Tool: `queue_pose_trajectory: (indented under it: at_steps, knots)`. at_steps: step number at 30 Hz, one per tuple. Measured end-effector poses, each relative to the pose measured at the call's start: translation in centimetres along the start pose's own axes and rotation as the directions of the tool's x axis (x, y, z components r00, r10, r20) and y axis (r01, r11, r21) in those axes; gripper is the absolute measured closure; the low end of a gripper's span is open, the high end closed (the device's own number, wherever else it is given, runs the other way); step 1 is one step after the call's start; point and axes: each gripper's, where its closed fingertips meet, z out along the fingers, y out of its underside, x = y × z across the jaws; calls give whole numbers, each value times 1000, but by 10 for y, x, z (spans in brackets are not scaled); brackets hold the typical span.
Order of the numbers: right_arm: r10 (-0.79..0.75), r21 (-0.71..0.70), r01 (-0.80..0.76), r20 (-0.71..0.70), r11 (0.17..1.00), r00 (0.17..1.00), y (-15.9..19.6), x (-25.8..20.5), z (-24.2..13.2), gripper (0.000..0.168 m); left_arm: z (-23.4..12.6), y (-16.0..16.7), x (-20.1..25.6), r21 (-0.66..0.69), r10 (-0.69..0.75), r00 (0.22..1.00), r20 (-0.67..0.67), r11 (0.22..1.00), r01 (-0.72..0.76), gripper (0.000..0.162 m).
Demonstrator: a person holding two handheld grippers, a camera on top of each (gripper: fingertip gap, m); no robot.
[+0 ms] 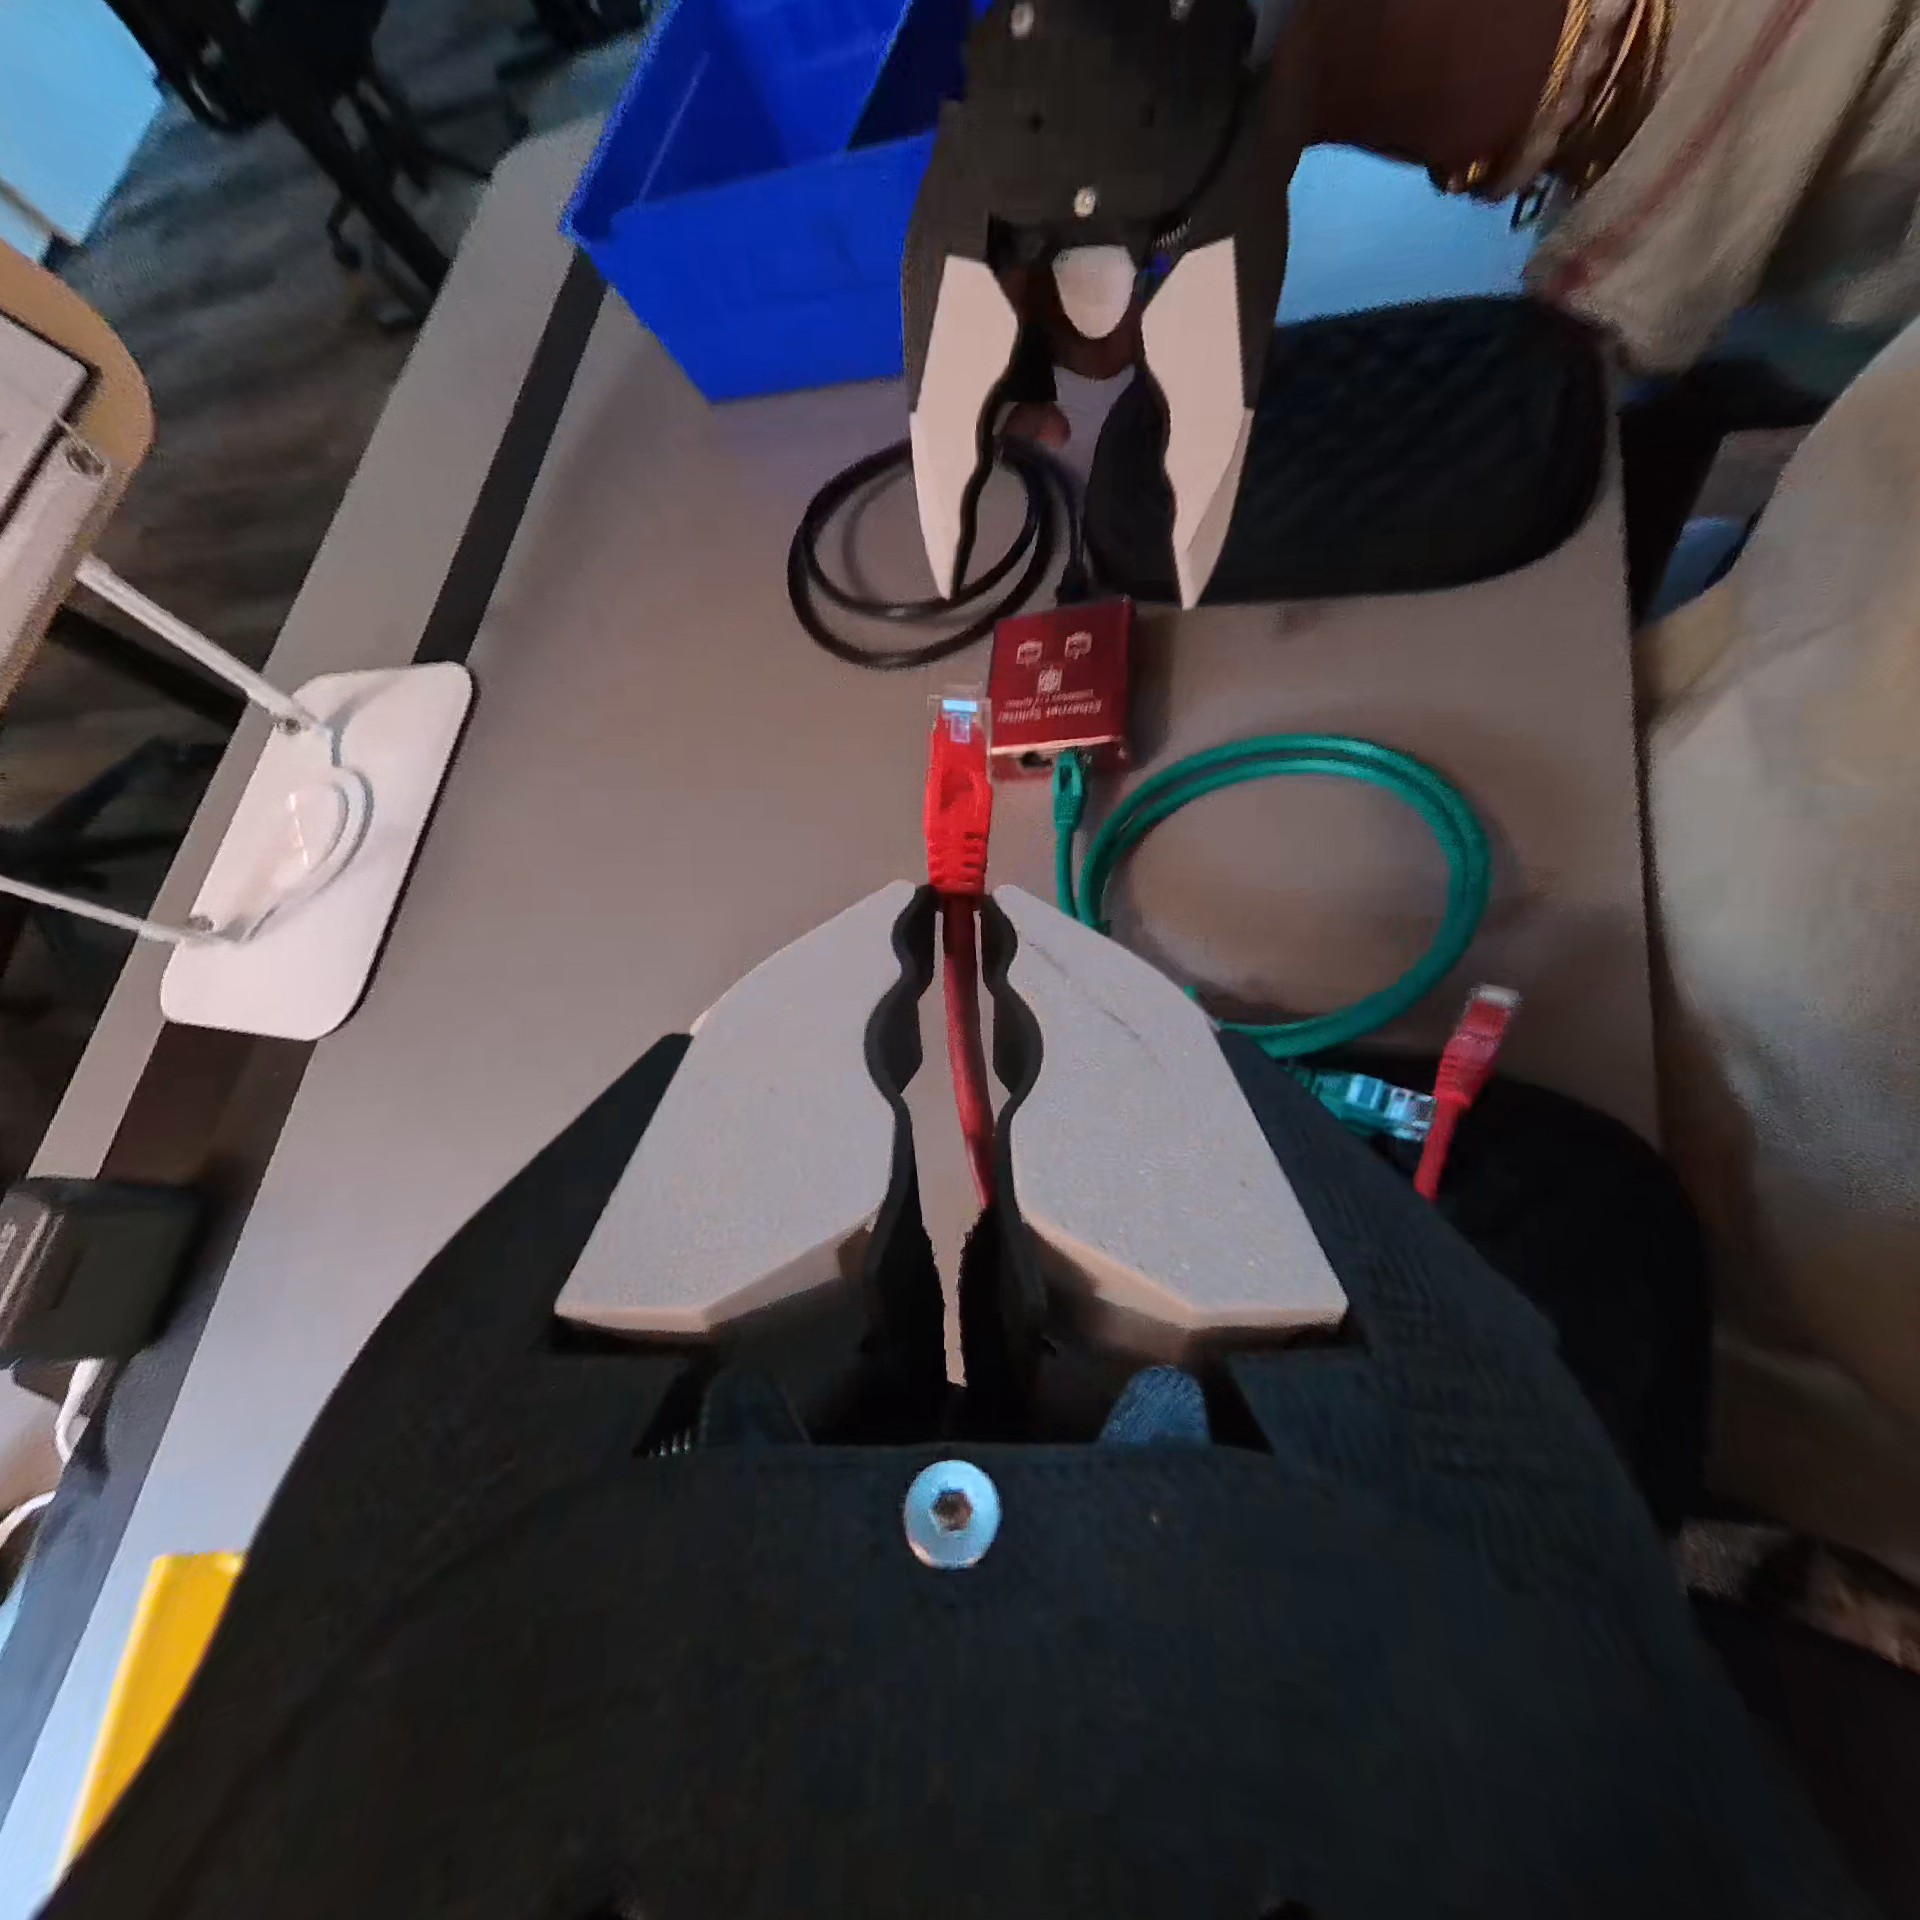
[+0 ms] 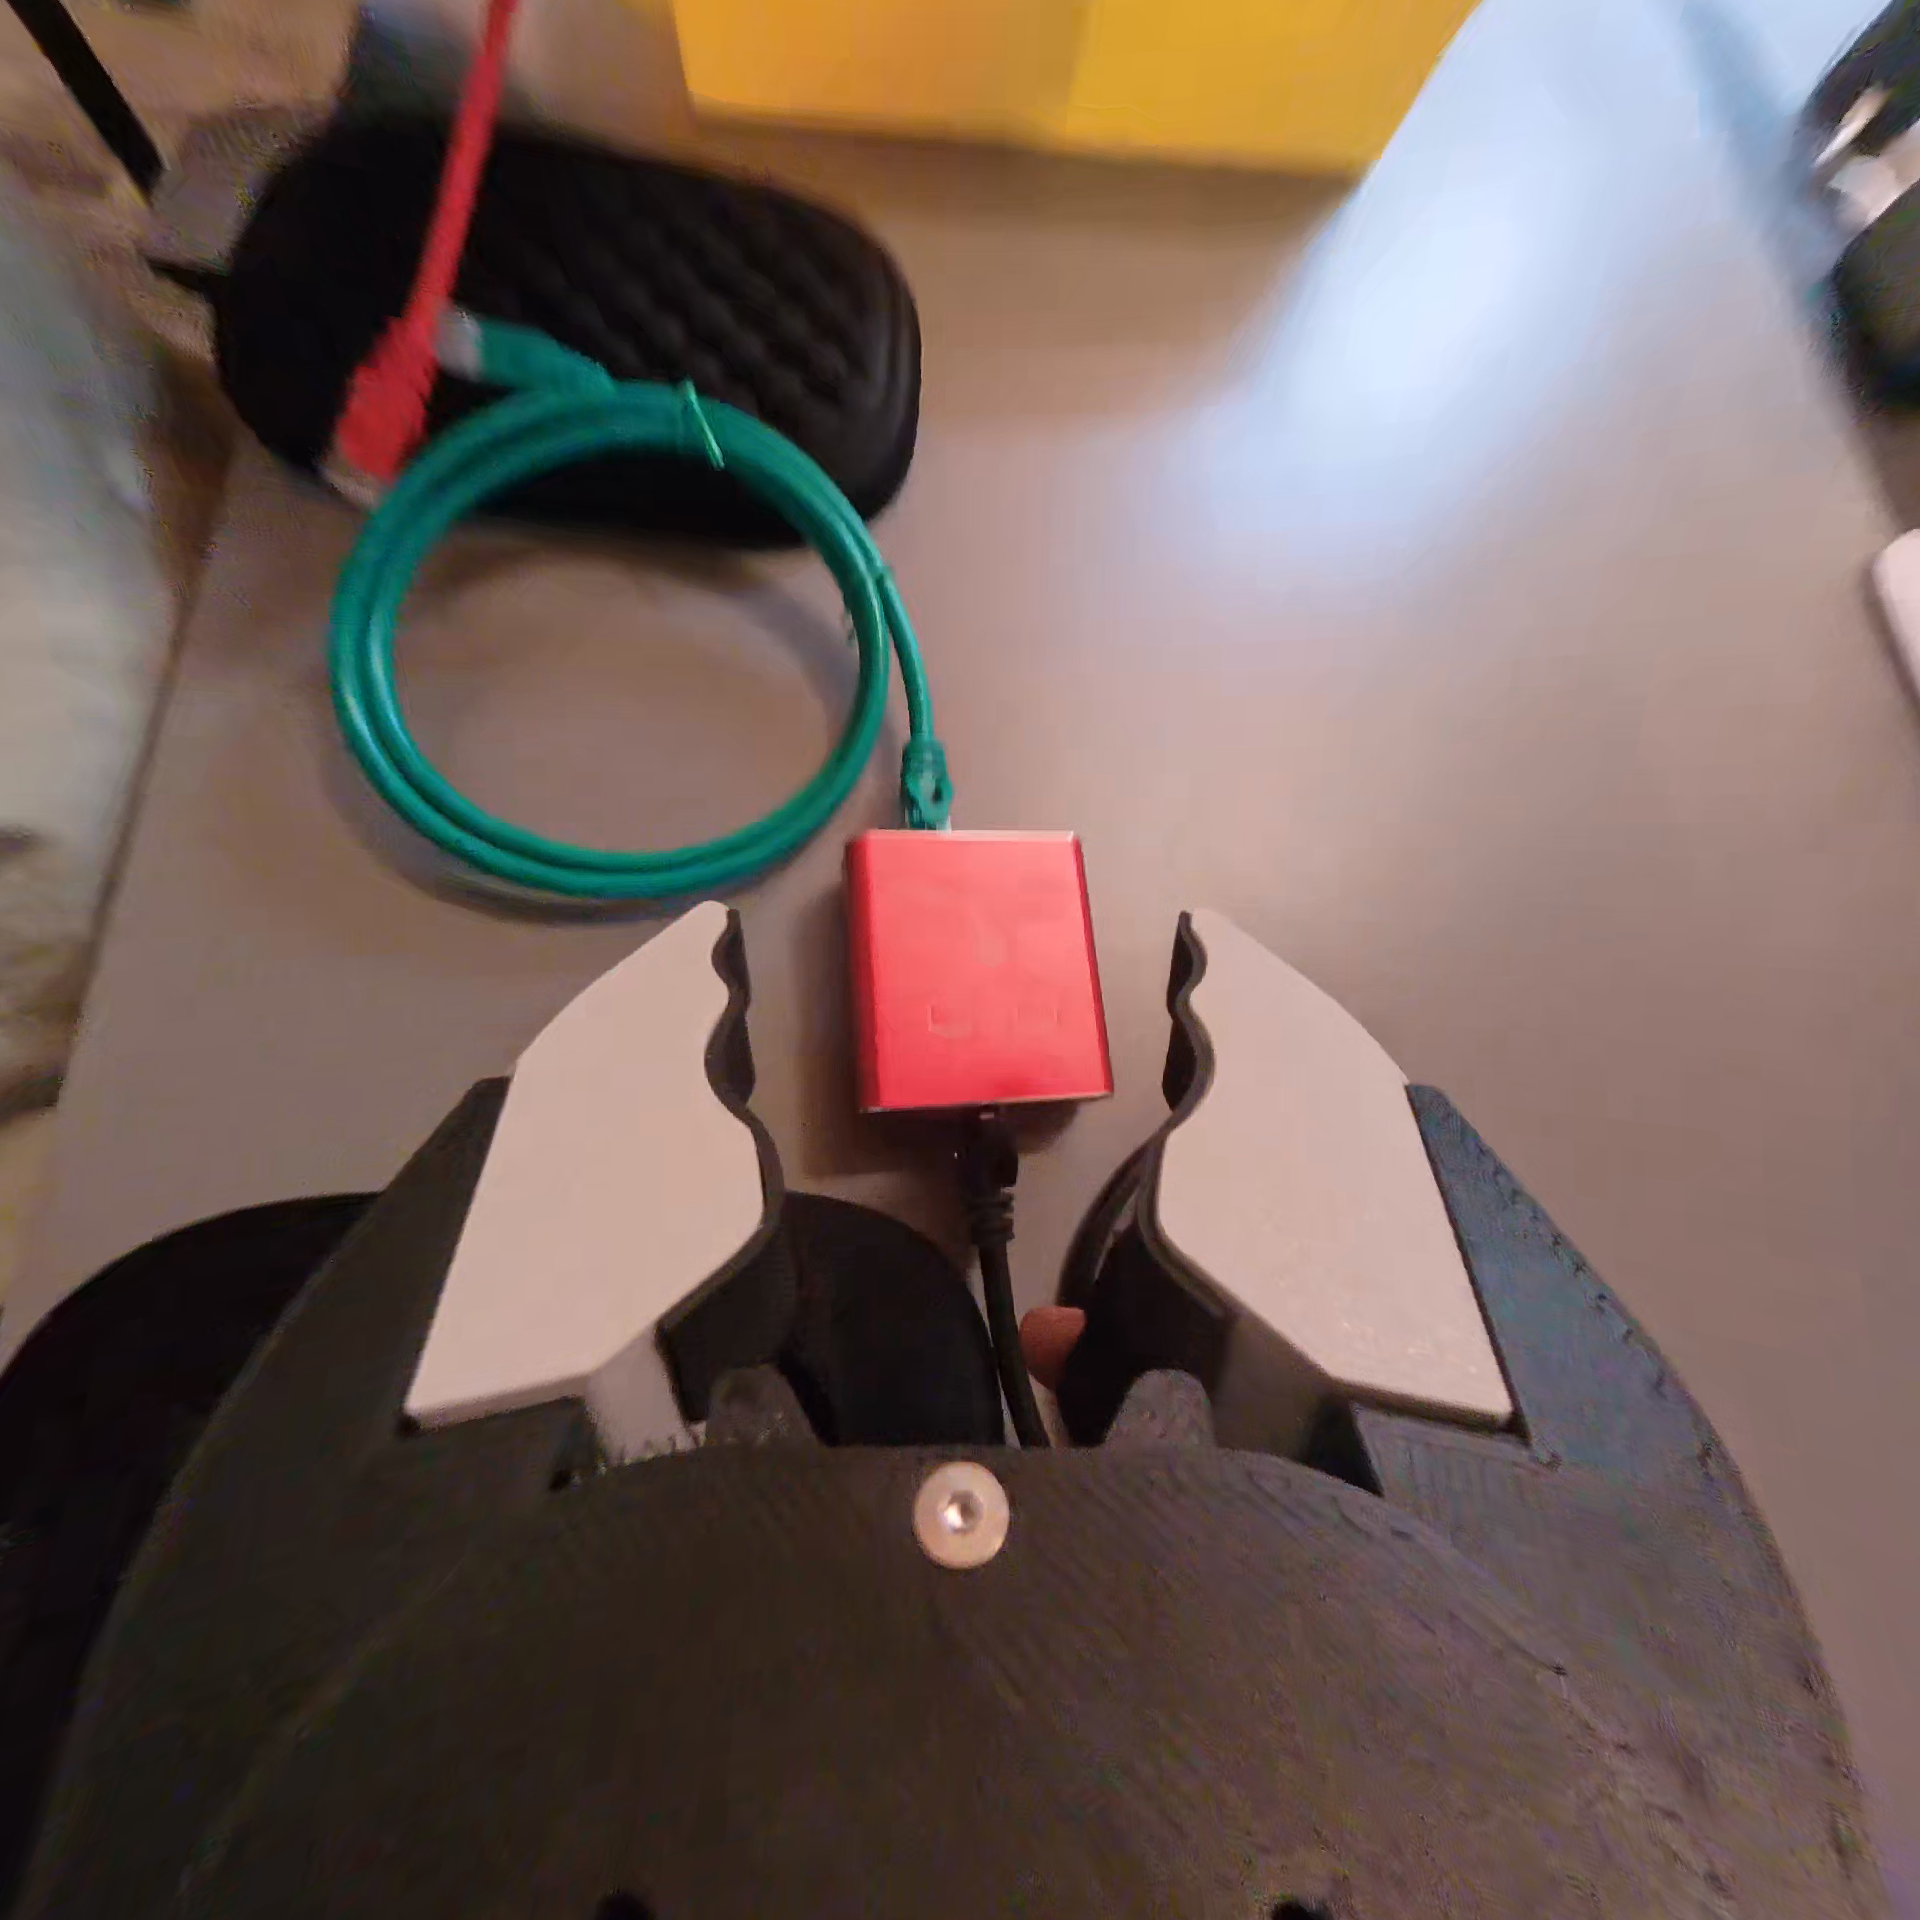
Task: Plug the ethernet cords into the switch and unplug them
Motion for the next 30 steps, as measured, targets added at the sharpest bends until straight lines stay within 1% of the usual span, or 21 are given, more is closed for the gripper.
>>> queue_pose_trajectory:
  at_steps: [4,7,8,10,12,16,18,21,24,28,30]
  knots:
    - [41,-168,-28,76,985,996,30,1,28,86,24,13,5,-60,-4,998,-66,998,0,153]
    - [31,-194,-10,102,981,994,37,3,42,89,40,23,7,-87,-40,994,-106,996,31,153]
    - [32,-204,-8,114,979,993,40,3,45,95,44,26,6,-97,-63,992,-111,994,52,153]
    - [37,-185,-10,140,983,989,39,1,48,99,53,35,4,-136,-110,987,-114,986,94,153]
    - [-13,-153,35,141,988,990,37,0,48,99,62,42,2,-160,-132,985,-112,981,113,153]
    - [-23,46,18,102,999,994,12,2,36,99,82,44,9,-166,-129,980,-149,981,104,153]
    - [-12,94,5,70,996,997,2,4,31,100,91,38,12,-134,-149,976,-160,983,128,154]
    - [-20,56,17,44,998,999,-1,0,32,100,100,41,11,-166,-146,981,-124,978,125,153]
    - [-25,67,22,48,998,999,-8,-5,32,100,106,46,12,-206,-126,986,-107,973,102,153]
    - [-56,44,55,25,998,998,-10,-6,33,100,105,39,15,-173,-112,985,-130,981,89,153]
    - [-62,65,61,18,996,998,-12,-7,32,100,102,36,17,-140,-91,983,-158,988,69,153]
